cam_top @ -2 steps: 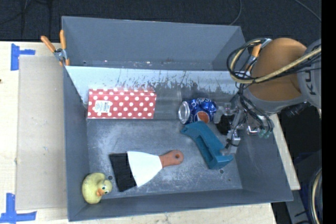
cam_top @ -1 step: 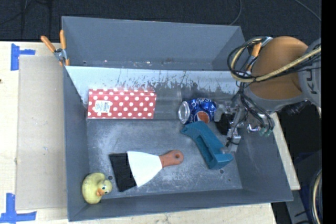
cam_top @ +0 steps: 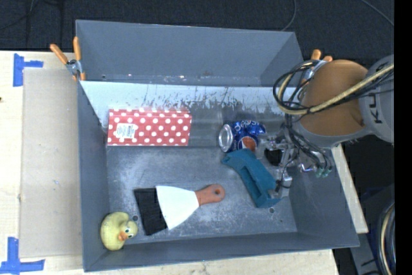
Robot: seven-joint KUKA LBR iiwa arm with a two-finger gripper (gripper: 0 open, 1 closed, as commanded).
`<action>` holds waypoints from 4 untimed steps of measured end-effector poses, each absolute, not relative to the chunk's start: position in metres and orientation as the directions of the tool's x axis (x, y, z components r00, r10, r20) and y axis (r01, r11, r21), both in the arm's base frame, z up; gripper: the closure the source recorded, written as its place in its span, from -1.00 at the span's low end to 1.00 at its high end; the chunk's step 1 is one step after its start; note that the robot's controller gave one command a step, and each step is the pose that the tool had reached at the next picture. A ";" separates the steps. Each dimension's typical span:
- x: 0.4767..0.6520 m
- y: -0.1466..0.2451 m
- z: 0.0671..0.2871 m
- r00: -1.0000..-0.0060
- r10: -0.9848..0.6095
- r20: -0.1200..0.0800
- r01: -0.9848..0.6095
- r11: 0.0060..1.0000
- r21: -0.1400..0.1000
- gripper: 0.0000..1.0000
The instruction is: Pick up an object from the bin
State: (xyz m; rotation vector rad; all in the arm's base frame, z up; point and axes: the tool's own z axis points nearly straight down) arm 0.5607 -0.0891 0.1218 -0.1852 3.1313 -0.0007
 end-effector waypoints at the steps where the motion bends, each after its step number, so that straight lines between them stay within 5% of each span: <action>1: 0.545 -0.083 0.093 -0.985 -0.175 0.002 -0.175 0.985 0.000 -1.00; 2: 0.539 -0.079 0.091 -0.995 -0.103 -0.003 -0.103 0.995 -0.002 -1.00; 3: 0.536 -0.076 0.123 -0.981 -0.193 0.002 -0.193 0.981 0.001 -1.00; 4: 0.540 -0.056 0.111 -0.925 -0.380 0.000 -0.380 0.925 -0.001 -1.00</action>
Offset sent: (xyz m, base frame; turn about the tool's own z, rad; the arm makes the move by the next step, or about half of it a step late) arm -0.0697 0.0362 -0.0518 -0.0916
